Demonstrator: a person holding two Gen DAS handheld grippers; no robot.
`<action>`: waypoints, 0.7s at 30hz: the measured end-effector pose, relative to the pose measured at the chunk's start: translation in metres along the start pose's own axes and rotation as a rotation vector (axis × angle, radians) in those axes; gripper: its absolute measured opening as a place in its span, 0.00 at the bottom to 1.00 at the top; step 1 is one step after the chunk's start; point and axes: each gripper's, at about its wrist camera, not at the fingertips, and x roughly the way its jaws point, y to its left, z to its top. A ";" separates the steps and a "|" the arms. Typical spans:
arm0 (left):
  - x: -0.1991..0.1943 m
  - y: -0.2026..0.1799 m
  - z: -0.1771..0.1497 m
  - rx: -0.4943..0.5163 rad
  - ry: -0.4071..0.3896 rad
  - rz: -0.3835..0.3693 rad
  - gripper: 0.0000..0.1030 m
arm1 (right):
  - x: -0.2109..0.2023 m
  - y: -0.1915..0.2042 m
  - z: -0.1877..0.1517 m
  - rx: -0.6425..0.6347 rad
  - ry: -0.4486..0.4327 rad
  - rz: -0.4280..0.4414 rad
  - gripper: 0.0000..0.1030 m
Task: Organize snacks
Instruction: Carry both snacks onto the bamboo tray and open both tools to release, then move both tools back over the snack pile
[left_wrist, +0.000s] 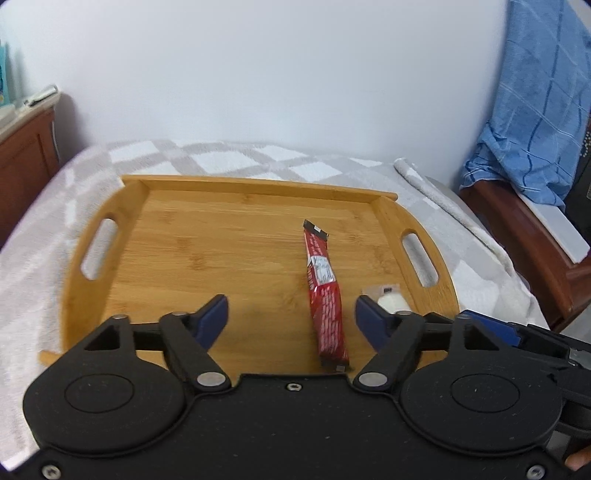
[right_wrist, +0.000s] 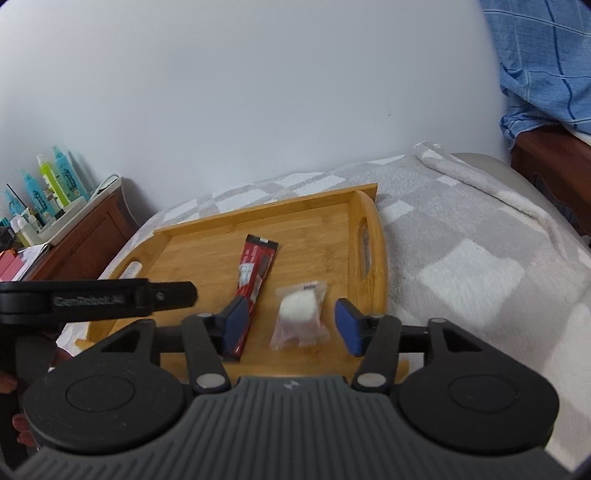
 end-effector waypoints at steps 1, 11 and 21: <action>-0.007 0.001 -0.004 0.005 -0.006 0.002 0.76 | -0.004 0.002 -0.004 -0.005 -0.006 0.000 0.73; -0.064 0.014 -0.057 -0.004 -0.049 0.001 0.84 | -0.046 0.015 -0.042 -0.030 -0.079 -0.021 0.87; -0.105 0.013 -0.112 0.020 -0.087 0.005 0.88 | -0.087 0.016 -0.092 0.010 -0.102 -0.082 0.99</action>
